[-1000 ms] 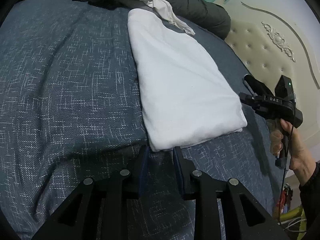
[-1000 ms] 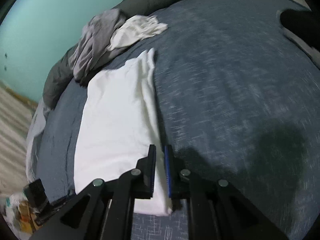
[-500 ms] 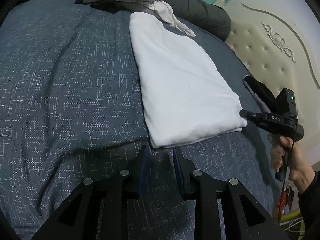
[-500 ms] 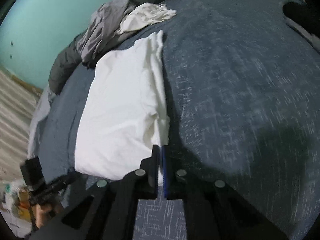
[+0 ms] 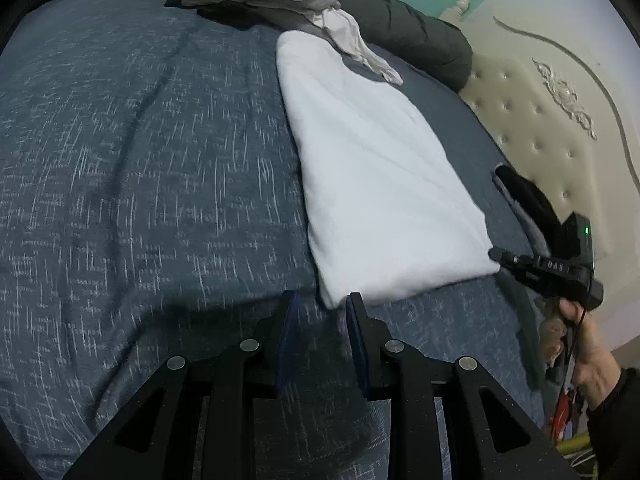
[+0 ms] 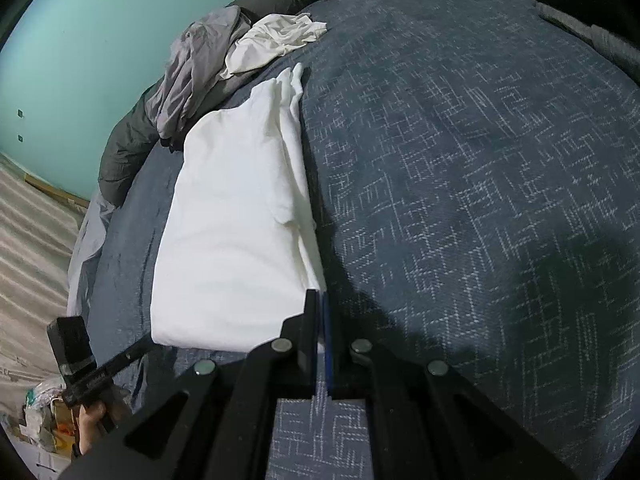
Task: Fold clothes
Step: 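Grasp the end of the folded white shirt with both grippers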
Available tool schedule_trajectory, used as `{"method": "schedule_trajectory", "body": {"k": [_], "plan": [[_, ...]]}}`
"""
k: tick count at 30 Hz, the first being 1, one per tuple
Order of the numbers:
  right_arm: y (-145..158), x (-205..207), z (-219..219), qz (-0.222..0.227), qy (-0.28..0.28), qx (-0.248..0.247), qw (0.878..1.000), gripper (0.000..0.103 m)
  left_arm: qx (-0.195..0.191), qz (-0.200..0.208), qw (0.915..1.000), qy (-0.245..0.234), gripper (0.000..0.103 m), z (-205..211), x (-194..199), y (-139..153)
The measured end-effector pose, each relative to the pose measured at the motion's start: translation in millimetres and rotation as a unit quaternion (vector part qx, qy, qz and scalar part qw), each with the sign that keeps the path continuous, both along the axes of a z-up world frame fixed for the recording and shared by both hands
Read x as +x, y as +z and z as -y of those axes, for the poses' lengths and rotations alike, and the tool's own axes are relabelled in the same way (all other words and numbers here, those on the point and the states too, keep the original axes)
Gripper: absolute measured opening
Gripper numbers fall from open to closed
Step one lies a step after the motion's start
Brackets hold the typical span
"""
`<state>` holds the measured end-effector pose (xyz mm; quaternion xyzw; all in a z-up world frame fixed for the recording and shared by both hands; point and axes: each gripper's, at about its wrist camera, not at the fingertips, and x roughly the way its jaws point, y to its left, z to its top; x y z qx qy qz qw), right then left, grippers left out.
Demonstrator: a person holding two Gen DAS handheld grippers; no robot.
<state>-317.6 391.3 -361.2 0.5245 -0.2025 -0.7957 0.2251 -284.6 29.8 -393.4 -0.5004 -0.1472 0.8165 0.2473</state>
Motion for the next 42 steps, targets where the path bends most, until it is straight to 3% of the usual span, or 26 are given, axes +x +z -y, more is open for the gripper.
{"method": "schedule_trajectory", "body": {"k": [3,11,12,14,15,16,23,30,36,39,42], "plan": [[3.9,1.2,1.2,-0.003,0.001,0.002,1.000,0.002,0.009,-0.001,1.0000,0.000,0.036,-3.9,-8.5,6.7],[17.2,1.2,-3.6,-0.010,-0.011,0.002,1.000,0.003,0.025,0.039,0.9989,0.007,0.042,-12.0,-26.9,-3.5],[19.0,-0.4,-2.7,-0.012,-0.011,0.001,1.000,0.008,0.027,0.044,0.9987,0.006,0.043,-13.8,-28.9,-5.6],[21.2,-3.7,0.4,-0.014,-0.009,0.001,1.000,0.041,0.029,0.054,0.9981,0.005,0.045,-17.4,-32.8,-9.6],[21.4,-5.4,2.7,-0.013,-0.008,0.002,1.000,0.064,0.029,0.056,0.9980,0.005,0.047,-18.6,-33.9,-10.7],[18.8,-7.3,6.8,-0.006,-0.004,-0.001,1.000,0.066,0.031,0.058,0.9978,0.006,0.048,-19.7,-35.2,-12.0],[-10.7,-14.6,28.5,0.031,0.024,0.002,0.999,0.066,0.053,0.075,0.9957,0.014,0.053,-20.2,-37.6,-19.2],[-12.6,-10.3,23.8,0.029,0.021,-0.017,0.999,0.065,0.066,0.081,0.9940,0.032,0.054,-25.0,-36.1,-20.9],[-14.0,-7.0,29.5,0.029,0.043,-0.004,0.999,0.049,0.068,0.081,0.9940,0.028,0.054,-42.3,-27.6,-22.2],[-15.0,-6.3,32.4,0.024,0.048,0.008,0.999,0.031,0.073,0.083,0.9934,0.032,0.054,-44.6,-29.9,-22.0],[-17.6,-7.8,35.1,0.026,0.049,0.001,0.998,0.028,0.065,0.081,0.9942,0.028,0.054,-48.5,-34.4,-21.7]]}}
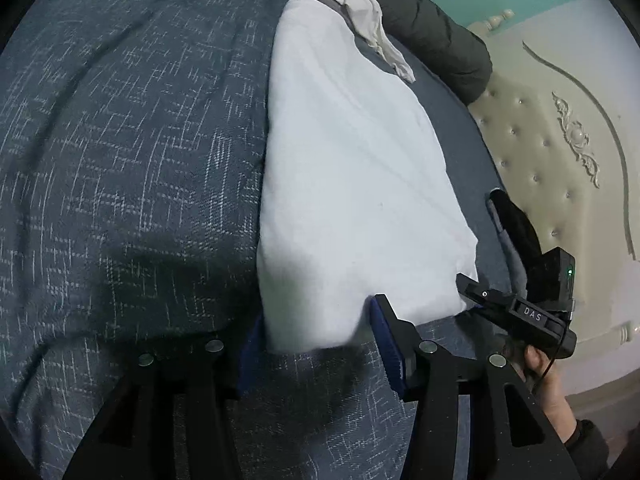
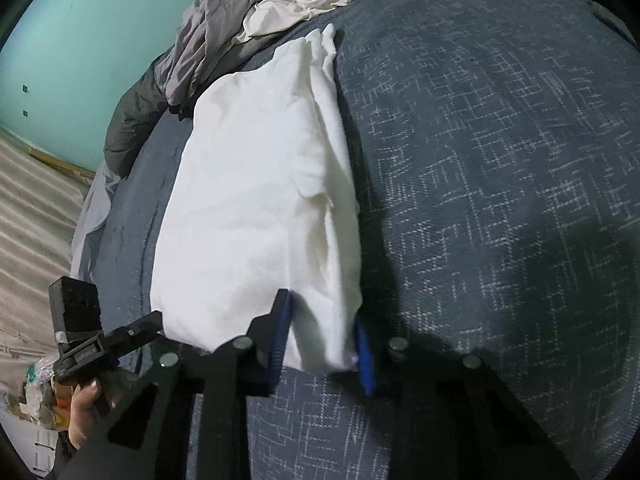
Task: Fold clothes
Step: 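Grasp the end of the folded white shirt with both grippers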
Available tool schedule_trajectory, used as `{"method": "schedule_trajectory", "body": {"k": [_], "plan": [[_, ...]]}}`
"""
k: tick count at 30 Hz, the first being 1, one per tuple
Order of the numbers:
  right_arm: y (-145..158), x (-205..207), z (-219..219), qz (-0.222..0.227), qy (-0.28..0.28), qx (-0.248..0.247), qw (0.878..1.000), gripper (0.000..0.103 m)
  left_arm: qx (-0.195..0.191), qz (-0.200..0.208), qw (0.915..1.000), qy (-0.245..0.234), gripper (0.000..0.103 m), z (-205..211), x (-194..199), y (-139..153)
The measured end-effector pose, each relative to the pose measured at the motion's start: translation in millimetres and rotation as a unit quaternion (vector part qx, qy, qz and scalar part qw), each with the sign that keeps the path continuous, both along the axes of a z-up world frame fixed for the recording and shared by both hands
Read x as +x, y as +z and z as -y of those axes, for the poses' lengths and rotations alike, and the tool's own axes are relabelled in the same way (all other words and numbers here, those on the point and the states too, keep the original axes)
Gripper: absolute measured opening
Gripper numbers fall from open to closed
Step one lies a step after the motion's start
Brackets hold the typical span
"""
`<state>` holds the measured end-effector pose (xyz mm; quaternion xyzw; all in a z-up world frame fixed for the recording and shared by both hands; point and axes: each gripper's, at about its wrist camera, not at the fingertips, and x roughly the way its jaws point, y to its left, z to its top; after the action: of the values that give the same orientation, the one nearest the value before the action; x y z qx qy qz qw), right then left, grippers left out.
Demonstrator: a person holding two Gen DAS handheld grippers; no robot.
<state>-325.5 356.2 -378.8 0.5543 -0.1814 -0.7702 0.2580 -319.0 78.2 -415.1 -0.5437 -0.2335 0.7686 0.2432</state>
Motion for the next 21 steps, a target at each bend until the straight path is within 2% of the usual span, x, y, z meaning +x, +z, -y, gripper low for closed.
{"method": "schedule_trajectory", "body": {"k": [6,8,9,10,12,15,17,19,21], "plan": [[-5.4,-3.3,-1.9,0.007,-0.004,-0.016,1.000,0.028,0.005,0.003,1.0000,0.000,0.054,-0.6,-8.1,-4.7],[-3.4,-1.5,-0.7,-0.001,0.000,-0.011,1.000,0.025,0.005,-0.002,1.0000,0.000,0.053,-0.1,-6.9,-4.5],[-2.4,-0.6,0.0,-0.005,0.003,-0.009,1.000,0.016,0.007,-0.003,1.0000,0.000,0.050,0.7,-6.5,-4.6],[-1.0,0.7,-0.2,-0.008,0.003,-0.010,1.000,0.012,0.006,-0.005,1.0000,0.000,0.047,1.1,-6.1,-4.2],[1.6,3.3,-0.7,-0.014,0.003,-0.013,1.000,0.010,0.002,-0.010,0.9999,-0.004,0.035,3.8,-4.2,-0.3],[3.7,3.9,-2.2,-0.018,0.000,-0.020,1.000,0.010,-0.002,-0.020,0.9997,-0.010,0.034,5.4,-1.7,7.0],[1.7,1.5,-4.2,-0.013,-0.008,-0.021,1.000,0.014,-0.001,-0.017,0.9998,-0.012,0.034,6.7,-3.4,5.8],[-4.5,-2.7,-7.4,0.001,-0.020,-0.020,1.000,0.029,0.003,-0.009,0.9999,-0.012,0.035,7.5,-6.3,1.4],[-6.0,-5.8,-7.6,0.002,-0.022,-0.027,0.999,0.030,0.008,-0.004,0.9999,-0.010,0.037,10.3,-7.9,-2.4]]}}
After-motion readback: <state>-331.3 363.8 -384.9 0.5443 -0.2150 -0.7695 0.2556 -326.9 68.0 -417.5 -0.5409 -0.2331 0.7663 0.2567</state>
